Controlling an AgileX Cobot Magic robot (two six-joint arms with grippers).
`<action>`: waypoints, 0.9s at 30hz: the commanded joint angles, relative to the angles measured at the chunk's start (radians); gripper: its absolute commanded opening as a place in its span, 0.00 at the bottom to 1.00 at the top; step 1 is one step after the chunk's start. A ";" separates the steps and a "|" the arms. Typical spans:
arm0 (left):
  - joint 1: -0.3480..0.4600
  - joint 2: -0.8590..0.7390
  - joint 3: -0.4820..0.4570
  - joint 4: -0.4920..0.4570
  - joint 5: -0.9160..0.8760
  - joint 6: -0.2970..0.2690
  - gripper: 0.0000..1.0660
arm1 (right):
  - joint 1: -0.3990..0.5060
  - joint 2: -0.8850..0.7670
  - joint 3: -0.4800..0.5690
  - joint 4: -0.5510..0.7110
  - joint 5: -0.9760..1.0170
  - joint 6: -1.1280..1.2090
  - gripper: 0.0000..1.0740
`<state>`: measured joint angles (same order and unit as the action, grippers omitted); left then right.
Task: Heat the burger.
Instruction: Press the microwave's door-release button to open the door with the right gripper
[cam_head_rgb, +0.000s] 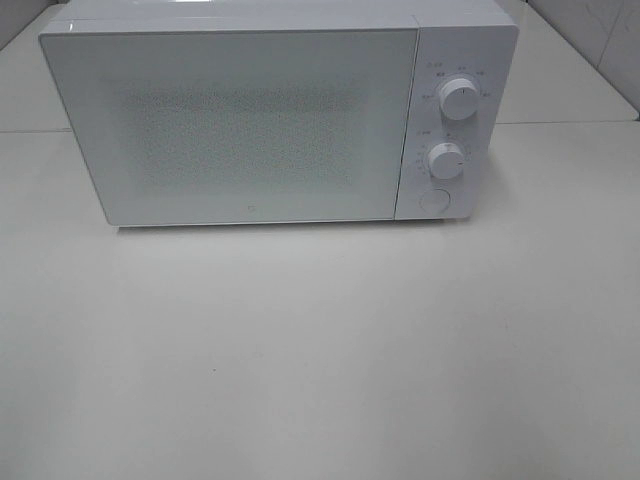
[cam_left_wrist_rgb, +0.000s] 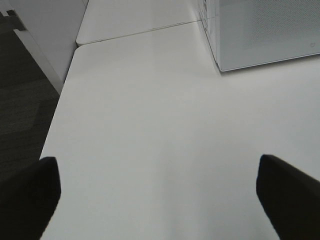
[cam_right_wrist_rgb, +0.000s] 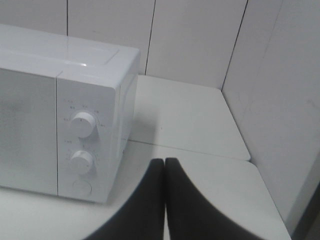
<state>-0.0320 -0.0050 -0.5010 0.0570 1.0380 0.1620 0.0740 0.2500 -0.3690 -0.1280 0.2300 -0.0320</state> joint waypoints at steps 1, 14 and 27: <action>0.004 -0.017 0.003 0.002 -0.011 -0.002 0.95 | 0.000 0.065 0.065 -0.006 -0.247 0.067 0.00; 0.004 -0.017 0.003 0.002 -0.011 -0.002 0.95 | 0.000 0.479 0.222 0.012 -0.800 0.110 0.00; 0.004 -0.017 0.003 0.002 -0.011 -0.002 0.95 | 0.000 1.032 0.220 0.094 -1.242 0.510 0.00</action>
<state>-0.0320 -0.0050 -0.5010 0.0570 1.0380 0.1620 0.0740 1.1820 -0.1500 -0.0410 -0.9240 0.2850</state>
